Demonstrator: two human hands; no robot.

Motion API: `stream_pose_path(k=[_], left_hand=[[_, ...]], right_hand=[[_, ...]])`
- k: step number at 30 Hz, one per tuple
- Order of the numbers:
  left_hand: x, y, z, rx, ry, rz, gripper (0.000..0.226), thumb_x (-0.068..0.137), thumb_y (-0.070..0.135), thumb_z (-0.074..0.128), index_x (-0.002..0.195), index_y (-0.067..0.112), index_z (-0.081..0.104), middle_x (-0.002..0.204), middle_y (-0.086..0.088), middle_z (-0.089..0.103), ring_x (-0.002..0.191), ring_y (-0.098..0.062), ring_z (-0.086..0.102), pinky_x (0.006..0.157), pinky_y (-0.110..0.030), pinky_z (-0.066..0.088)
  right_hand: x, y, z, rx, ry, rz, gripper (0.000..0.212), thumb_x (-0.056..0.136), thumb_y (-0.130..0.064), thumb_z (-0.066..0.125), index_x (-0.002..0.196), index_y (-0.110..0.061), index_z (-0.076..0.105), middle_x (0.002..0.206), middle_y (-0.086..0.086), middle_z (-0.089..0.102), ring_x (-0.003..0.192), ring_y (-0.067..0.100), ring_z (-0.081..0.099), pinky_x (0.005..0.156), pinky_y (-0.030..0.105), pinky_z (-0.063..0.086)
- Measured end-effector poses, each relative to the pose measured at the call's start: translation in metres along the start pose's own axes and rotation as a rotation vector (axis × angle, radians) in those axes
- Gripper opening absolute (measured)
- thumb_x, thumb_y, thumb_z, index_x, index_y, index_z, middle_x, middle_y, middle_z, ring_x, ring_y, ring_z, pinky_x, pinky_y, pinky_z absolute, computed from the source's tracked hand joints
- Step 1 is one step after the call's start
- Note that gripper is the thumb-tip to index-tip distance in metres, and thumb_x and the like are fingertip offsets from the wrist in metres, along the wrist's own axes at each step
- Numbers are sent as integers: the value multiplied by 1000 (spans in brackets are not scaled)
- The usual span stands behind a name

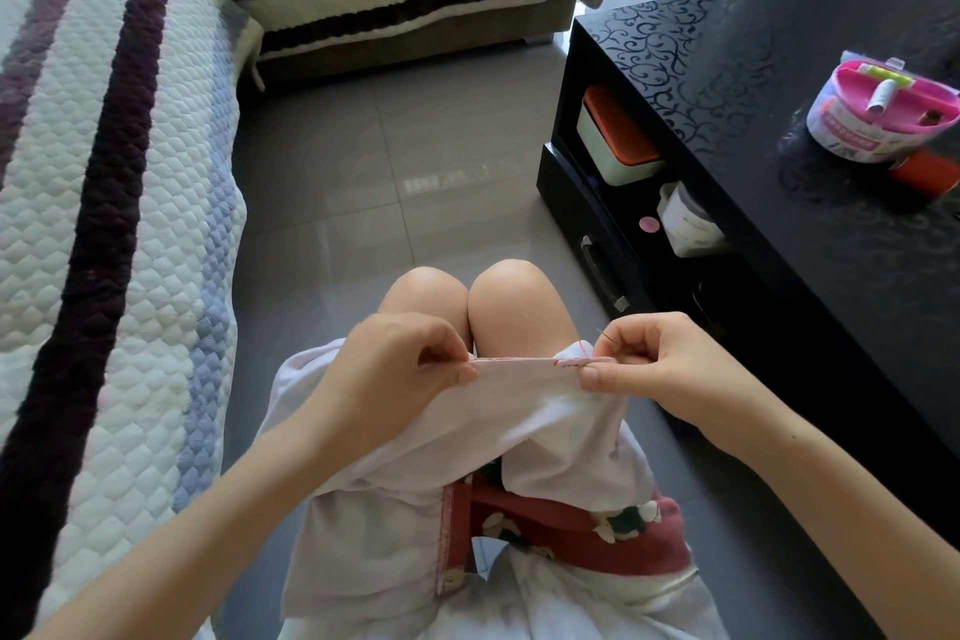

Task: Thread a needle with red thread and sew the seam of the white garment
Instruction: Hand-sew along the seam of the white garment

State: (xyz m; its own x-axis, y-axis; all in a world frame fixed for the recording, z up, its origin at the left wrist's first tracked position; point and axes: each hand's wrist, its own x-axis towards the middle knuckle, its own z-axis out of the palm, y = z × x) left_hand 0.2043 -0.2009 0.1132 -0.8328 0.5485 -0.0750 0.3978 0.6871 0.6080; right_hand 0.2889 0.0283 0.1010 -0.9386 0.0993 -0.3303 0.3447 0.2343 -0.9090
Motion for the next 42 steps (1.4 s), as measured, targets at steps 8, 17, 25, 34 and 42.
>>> stream_pose_path(k=[8,17,25,34,42], left_hand=[[10,13,15,-381,-278,-183,18,70,28,70,85,20,64,71,13,65,67,3,58,61,-10,42],[17,20,29,-644,-306,-275,13,84,24,72,84,11,74,72,4,69,68,-1,61,62,-13,46],[13,19,38,-771,-222,-311,14,84,23,72,85,9,75,88,-8,75,84,-14,68,83,-34,54],[6,16,44,-581,-99,-186,14,90,23,65,78,20,72,74,16,71,73,6,63,67,-11,47],[10,12,46,-601,-85,-252,13,89,26,65,81,19,73,75,14,72,77,4,64,71,-15,49]], right_hand=[[3,-2,0,25,-19,24,17,78,-3,75,67,-1,62,51,-2,50,49,5,42,54,12,37],[5,2,-1,-6,-14,9,18,76,-8,78,65,-5,64,52,3,35,49,9,31,49,15,29],[7,2,5,9,-50,-13,30,69,-40,83,70,-14,69,58,15,43,57,18,40,57,29,35],[9,8,18,-4,88,-84,20,82,-22,74,72,-5,69,69,26,64,63,32,58,64,39,49],[-5,9,25,-314,267,-392,6,89,-19,57,89,-15,62,61,-9,54,52,6,49,53,15,38]])
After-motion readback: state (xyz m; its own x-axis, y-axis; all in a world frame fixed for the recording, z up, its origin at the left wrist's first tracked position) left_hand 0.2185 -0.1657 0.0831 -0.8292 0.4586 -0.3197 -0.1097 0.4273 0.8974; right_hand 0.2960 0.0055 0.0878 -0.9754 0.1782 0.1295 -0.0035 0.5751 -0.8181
